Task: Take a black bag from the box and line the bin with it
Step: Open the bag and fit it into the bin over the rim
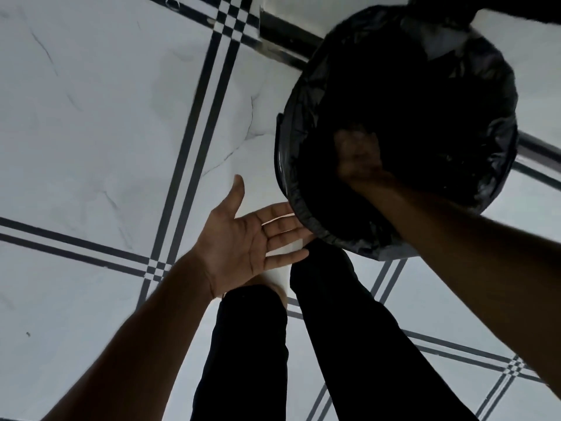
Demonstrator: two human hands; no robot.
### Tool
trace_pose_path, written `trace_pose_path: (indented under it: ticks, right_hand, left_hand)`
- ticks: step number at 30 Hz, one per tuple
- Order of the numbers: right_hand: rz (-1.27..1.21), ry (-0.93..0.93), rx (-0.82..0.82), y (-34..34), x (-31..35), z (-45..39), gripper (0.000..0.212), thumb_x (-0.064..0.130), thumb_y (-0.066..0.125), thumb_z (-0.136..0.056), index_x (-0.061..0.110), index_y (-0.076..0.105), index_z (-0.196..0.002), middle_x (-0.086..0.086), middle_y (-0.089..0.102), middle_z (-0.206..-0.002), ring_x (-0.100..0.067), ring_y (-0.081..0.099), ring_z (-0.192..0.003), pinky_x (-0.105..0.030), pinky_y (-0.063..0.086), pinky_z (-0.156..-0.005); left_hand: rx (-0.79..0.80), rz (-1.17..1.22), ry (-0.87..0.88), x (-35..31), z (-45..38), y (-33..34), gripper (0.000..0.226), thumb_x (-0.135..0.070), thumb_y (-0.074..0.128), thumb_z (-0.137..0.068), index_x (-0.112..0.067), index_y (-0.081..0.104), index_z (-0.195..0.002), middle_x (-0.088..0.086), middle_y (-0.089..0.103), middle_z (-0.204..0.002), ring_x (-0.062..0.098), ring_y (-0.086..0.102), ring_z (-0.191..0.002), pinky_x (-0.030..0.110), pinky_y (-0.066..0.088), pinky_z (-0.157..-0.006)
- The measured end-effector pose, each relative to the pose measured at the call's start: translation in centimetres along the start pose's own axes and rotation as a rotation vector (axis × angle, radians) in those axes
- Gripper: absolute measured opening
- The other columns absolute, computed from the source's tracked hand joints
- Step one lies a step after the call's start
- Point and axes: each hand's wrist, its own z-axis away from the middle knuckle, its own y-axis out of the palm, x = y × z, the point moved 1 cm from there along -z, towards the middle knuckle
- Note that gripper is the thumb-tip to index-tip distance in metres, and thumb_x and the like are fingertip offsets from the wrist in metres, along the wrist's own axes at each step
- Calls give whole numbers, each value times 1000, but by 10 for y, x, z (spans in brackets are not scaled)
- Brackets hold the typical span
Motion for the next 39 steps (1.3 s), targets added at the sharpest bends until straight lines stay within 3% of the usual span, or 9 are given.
trace_pose_path:
  ticks: [4,10,15,17,21,27,32,35,39]
  right_hand:
    - [151,116,83,8,-13,-1,69,33,55,-96,16,24,-155,-19,28,-157,-38,24,-145,-56,20,-115]
    - [161,123,339,35,-29,-21,65,42,43,-102,8,23,-154,-22,24,-160,-40,22,-147,-55,15,-120]
    - [216,55,3,1,-7,15,51,44,54,-93,12,56,-133,-18,55,-139,-35,47,-132,-48,29,-112]
    - [190,26,41,0,-6,31,46,39,54,-93,12,58,-130,-18,58,-136,-35,51,-129,-45,33,-109]
    - [-37,178,333,8,-10,47,47,34,51,-97,12,50,-140,-18,51,-144,-38,49,-132,-42,40,-106]
    - [-337,96,-103,-24,2,89,33,22,49,-94,20,64,-123,-13,68,-121,-35,61,-114,-39,45,-98]
    - [-983,10,163,-27,15,117,26,19,51,-99,10,68,-116,-10,71,-108,-24,67,-102,-35,49,-96]
    - [-991,-43,156,-17,14,114,22,21,53,-96,10,72,-100,-12,74,-98,-27,69,-98,-42,52,-97]
    - [-991,101,-25,-20,4,105,26,19,52,-96,24,70,-113,11,68,-103,-5,61,-99,-19,46,-90]
  left_hand:
    - [-10,-52,-11,-11,1,-1,101,-86,29,-79,-5,59,-133,17,61,-135,32,58,-126,60,42,-104]
    - [-27,-202,-35,-24,-8,-1,104,-88,24,-79,-7,56,-136,14,61,-135,28,58,-127,58,43,-105]
    - [-208,-207,129,-17,1,16,87,-77,30,-88,-5,64,-122,14,70,-120,28,65,-117,51,49,-101]
    - [-351,-224,248,-13,5,27,70,-67,33,-95,-7,68,-107,12,74,-106,26,67,-109,46,52,-98]
    - [-459,-277,354,-8,13,45,56,-56,35,-100,-10,68,-101,9,72,-102,23,68,-98,38,55,-89]
    - [-505,-328,372,1,16,64,54,-57,37,-99,-12,65,-108,8,71,-105,22,69,-98,37,56,-89]
    - [-564,-306,388,7,21,76,60,-61,32,-98,-11,65,-108,8,72,-102,22,69,-95,35,56,-84]
    - [-583,-300,406,8,23,79,65,-63,26,-99,-12,65,-108,8,72,-102,23,69,-96,36,55,-85]
    - [-608,-356,406,9,26,76,71,-68,21,-97,-14,65,-114,6,71,-110,21,67,-103,37,52,-94]
